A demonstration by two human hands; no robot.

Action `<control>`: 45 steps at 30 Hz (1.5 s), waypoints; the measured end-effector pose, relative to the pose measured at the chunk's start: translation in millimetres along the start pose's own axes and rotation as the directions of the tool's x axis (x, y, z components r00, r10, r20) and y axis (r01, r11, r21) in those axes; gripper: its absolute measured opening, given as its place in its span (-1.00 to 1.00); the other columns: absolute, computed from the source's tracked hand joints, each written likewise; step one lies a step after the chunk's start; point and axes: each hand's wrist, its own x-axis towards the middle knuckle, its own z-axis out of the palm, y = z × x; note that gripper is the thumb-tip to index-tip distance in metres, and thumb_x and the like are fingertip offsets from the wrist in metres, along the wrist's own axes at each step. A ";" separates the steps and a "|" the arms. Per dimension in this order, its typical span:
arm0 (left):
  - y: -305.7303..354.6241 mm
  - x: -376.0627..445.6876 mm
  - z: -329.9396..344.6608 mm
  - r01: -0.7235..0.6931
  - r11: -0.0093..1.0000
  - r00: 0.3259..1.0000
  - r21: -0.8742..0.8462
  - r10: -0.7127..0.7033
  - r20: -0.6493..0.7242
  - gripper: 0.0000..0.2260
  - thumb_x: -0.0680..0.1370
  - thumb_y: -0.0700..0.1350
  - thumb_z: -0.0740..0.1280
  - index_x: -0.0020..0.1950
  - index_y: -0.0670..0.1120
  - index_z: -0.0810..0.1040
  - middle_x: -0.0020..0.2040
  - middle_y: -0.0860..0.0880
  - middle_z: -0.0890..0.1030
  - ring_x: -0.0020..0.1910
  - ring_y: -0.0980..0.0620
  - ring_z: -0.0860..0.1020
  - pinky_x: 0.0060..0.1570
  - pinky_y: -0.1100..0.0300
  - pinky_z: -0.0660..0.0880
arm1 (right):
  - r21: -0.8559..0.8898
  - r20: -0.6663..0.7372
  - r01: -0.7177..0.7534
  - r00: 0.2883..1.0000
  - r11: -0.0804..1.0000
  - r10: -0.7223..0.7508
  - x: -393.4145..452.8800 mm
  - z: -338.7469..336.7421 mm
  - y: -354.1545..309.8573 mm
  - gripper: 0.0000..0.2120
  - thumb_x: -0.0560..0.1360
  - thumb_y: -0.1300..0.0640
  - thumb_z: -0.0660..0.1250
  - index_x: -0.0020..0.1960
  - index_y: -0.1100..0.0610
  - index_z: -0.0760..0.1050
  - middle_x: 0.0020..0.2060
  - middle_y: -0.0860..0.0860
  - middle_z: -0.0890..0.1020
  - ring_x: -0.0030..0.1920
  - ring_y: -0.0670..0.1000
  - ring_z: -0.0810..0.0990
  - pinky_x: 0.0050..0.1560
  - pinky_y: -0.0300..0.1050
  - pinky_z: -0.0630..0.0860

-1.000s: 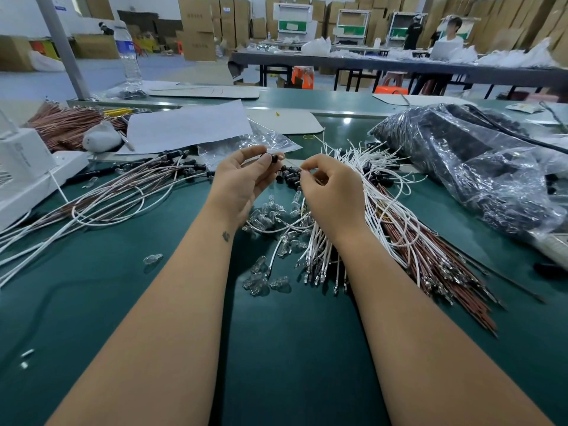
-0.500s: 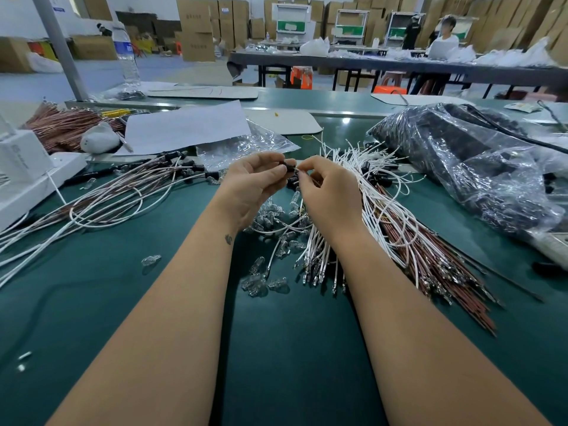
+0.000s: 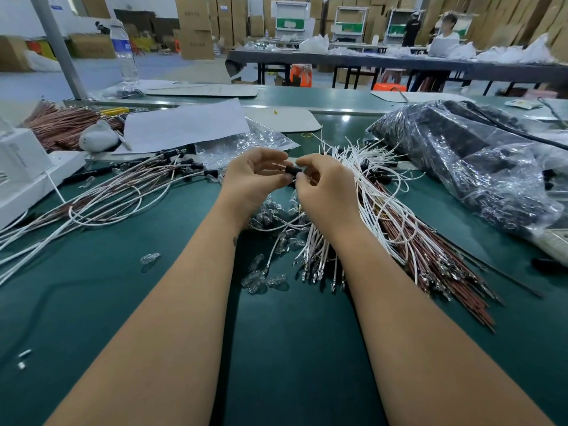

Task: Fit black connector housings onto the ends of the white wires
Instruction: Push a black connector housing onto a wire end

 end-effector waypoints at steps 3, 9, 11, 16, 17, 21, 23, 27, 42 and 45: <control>0.3 -0.5 1.9 0.012 0.999 1.000 0.033 -0.011 -0.027 -0.81 0.47 -0.39 0.39 0.01 -0.16 0.60 -0.14 -0.11 0.66 -0.16 0.08 0.64 0.01 0.20 0.60 | -0.058 0.031 -0.003 1.000 0.998 0.004 1.5 -0.1 2.0 -0.82 0.50 0.26 0.34 0.08 0.19 0.62 -0.04 0.11 0.61 -0.09 0.00 0.51 -0.08 -0.28 0.34; 1.6 -0.3 -11.2 -0.083 0.935 0.983 0.346 0.135 -0.128 -0.91 0.54 -0.24 0.37 -0.10 -0.06 0.60 -0.19 -0.04 0.65 -0.21 0.08 0.61 -0.11 0.33 0.56 | -0.239 -0.002 0.037 0.999 0.970 -0.038 0.9 -3.1 1.4 -0.82 0.53 0.26 0.33 0.12 0.17 0.58 -0.02 0.06 0.59 -0.04 0.01 0.51 0.04 -0.21 0.33; 2.5 1.5 -27.3 -0.046 0.904 0.928 0.426 0.197 -0.317 -0.94 0.57 -0.18 0.35 -0.01 -0.12 0.61 -0.14 -0.05 0.64 -0.19 0.08 0.59 -0.21 0.39 0.50 | -0.354 -0.092 0.026 0.994 0.935 -0.063 1.2 -5.6 1.1 -0.82 0.53 0.21 0.33 0.13 0.10 0.57 0.00 -0.02 0.60 -0.01 -0.02 0.51 0.09 -0.16 0.23; -2.1 3.5 -45.7 0.337 0.725 0.731 0.601 0.201 -0.652 -0.86 0.57 -0.05 0.30 0.05 -0.01 0.62 0.14 -0.03 0.57 0.25 -0.13 0.41 0.21 -0.01 0.35 | -0.525 -0.135 0.030 0.984 0.851 -0.117 0.4 -6.0 0.9 -0.80 0.53 0.19 0.31 0.13 0.00 0.55 0.04 -0.09 0.60 0.14 0.01 0.48 0.31 0.02 0.15; -1.9 2.2 -41.5 0.344 0.670 0.737 0.658 0.241 -0.631 -0.87 0.56 -0.07 0.29 0.06 0.04 0.61 0.22 0.00 0.53 0.31 -0.13 0.33 0.26 -0.06 0.25 | -0.529 -0.126 0.027 0.986 0.848 -0.110 0.2 -5.4 1.7 -0.79 0.53 0.20 0.30 0.13 -0.01 0.55 0.04 -0.10 0.60 0.15 0.00 0.47 0.32 0.03 0.14; 1.6 -0.8 -16.5 -0.102 0.533 0.841 0.840 0.497 -0.213 -0.81 0.53 -0.15 0.32 0.10 0.03 0.62 0.20 0.10 0.57 0.30 -0.06 0.32 0.20 0.08 0.07 | -0.474 -0.112 0.041 0.988 0.880 -0.106 0.4 -3.9 3.0 -0.80 0.55 0.16 0.28 0.13 -0.03 0.55 0.03 -0.12 0.61 0.14 -0.02 0.47 0.26 -0.01 0.11; 0.8 -2.9 -2.8 -0.283 0.443 0.854 0.851 0.520 0.013 -0.84 0.55 -0.13 0.32 0.06 -0.01 0.66 0.05 0.07 0.65 0.19 -0.03 0.42 0.06 0.17 0.05 | -0.457 -0.104 0.075 0.985 0.886 -0.138 0.1 -2.9 1.6 -0.80 0.54 0.16 0.27 0.12 -0.02 0.55 0.03 -0.11 0.62 0.12 -0.01 0.48 0.19 -0.05 0.09; -0.6 -1.7 -0.1 -0.292 0.385 0.852 0.875 0.520 0.055 -0.85 0.58 -0.13 0.29 -0.01 -0.06 0.67 -0.06 0.00 0.68 0.01 -0.03 0.44 -0.03 0.16 0.06 | -0.509 -0.113 0.053 0.985 0.859 -0.128 1.0 -4.0 0.7 -0.79 0.53 0.20 0.27 0.11 0.01 0.54 0.01 -0.07 0.61 0.09 0.01 0.48 0.17 -0.07 0.10; -1.9 -1.5 8.5 -0.284 0.342 0.897 0.896 0.425 0.122 -0.77 0.59 -0.26 0.16 0.09 -0.16 0.61 0.01 -0.12 0.65 0.05 -0.13 0.48 0.06 0.06 0.37 | -0.352 0.036 0.035 0.999 0.935 -0.024 1.4 -3.7 -0.8 -0.87 0.59 0.22 0.22 0.10 0.11 0.49 -0.09 0.03 0.61 -0.20 0.05 0.52 -0.27 -0.10 0.40; -7.4 1.9 -9.3 -0.026 0.341 0.938 0.940 0.333 -0.095 -0.75 0.55 -0.30 0.17 0.04 -0.11 0.61 -0.06 -0.11 0.65 -0.02 -0.13 0.51 -0.06 0.08 0.39 | -0.387 0.001 -0.021 1.000 0.922 0.023 3.3 -8.5 5.2 -0.86 0.57 0.29 0.23 0.07 0.11 0.49 -0.19 -0.06 0.56 -0.23 0.01 0.52 -0.34 -0.14 0.36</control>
